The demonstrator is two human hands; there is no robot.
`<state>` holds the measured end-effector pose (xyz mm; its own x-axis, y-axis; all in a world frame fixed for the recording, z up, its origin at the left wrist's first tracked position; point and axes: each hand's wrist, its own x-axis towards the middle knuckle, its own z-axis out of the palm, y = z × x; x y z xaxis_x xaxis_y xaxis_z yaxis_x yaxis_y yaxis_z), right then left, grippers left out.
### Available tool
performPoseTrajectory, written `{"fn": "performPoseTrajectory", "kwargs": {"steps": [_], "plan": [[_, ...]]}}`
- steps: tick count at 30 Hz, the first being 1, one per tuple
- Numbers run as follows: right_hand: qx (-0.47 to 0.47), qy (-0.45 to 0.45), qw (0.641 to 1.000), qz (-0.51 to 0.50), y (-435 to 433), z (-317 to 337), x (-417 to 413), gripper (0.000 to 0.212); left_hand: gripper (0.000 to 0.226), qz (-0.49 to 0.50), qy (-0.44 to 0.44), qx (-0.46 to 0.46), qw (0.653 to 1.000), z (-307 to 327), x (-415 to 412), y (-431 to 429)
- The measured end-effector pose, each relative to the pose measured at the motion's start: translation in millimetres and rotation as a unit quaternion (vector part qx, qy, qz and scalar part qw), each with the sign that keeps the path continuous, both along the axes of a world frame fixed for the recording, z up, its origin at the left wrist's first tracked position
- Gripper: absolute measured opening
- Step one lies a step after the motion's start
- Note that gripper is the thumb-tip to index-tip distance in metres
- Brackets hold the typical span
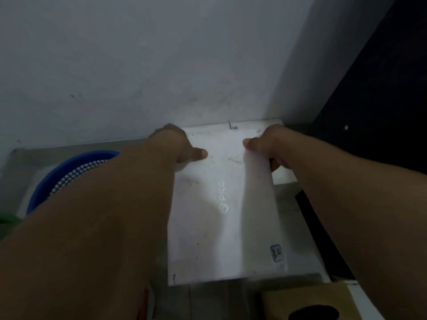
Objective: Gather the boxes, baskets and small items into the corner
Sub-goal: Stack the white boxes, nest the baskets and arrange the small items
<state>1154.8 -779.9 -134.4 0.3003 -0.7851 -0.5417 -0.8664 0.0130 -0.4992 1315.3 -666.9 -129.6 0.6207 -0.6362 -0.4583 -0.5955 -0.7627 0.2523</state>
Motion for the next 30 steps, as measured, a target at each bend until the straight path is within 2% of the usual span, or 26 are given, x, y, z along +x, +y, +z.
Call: {"fn": "performPoseTrajectory", "kwargs": {"steps": [2,5,7,10,18,22,26,28,30], "plan": [[-0.066,0.014,0.997,-0.031,-10.5,-21.0,7.6,0.066,0.113,0.049,0.0,-0.05,0.998,-16.7,0.4,-9.0],[-0.151,0.053,0.985,-0.059,-15.1,-44.4,12.4,0.056,0.102,0.048,-0.033,-0.142,0.988,-42.4,-8.5,-9.4],[-0.182,0.056,0.98,-0.057,-10.4,-50.1,15.4,0.049,0.096,0.034,-0.052,-0.166,0.984,-54.8,-10.7,-5.9],[-0.211,0.053,0.976,-0.021,-6.7,-60.5,16.6,0.049,0.089,-0.01,-0.051,-0.135,0.989,-70.5,-7.4,-6.1],[-0.184,0.036,0.976,0.106,13.5,-81.7,5.7,0.06,0.075,-0.049,-0.092,-0.139,0.985,-99.8,-5.2,-7.5],[-0.192,0.076,0.961,0.183,52.7,-90.4,-13.8,0.065,0.073,-0.058,-0.098,-0.131,0.985,-101.3,-0.7,-12.5],[-0.201,0.086,0.959,0.18,56.8,-88.6,-18.3,0.069,0.071,-0.098,-0.135,-0.098,0.981,-108.9,1.3,-9.3],[-0.202,0.083,0.959,0.18,50.7,-86.2,-14.5,0.068,0.068,-0.119,-0.117,-0.091,0.982,-103.8,-3.4,-1.1],[-0.198,0.084,0.959,0.183,47.4,-84.8,-13.8,0.068,0.077,-0.191,-0.101,-0.075,0.973,-98.1,-11.3,19.0]]}}
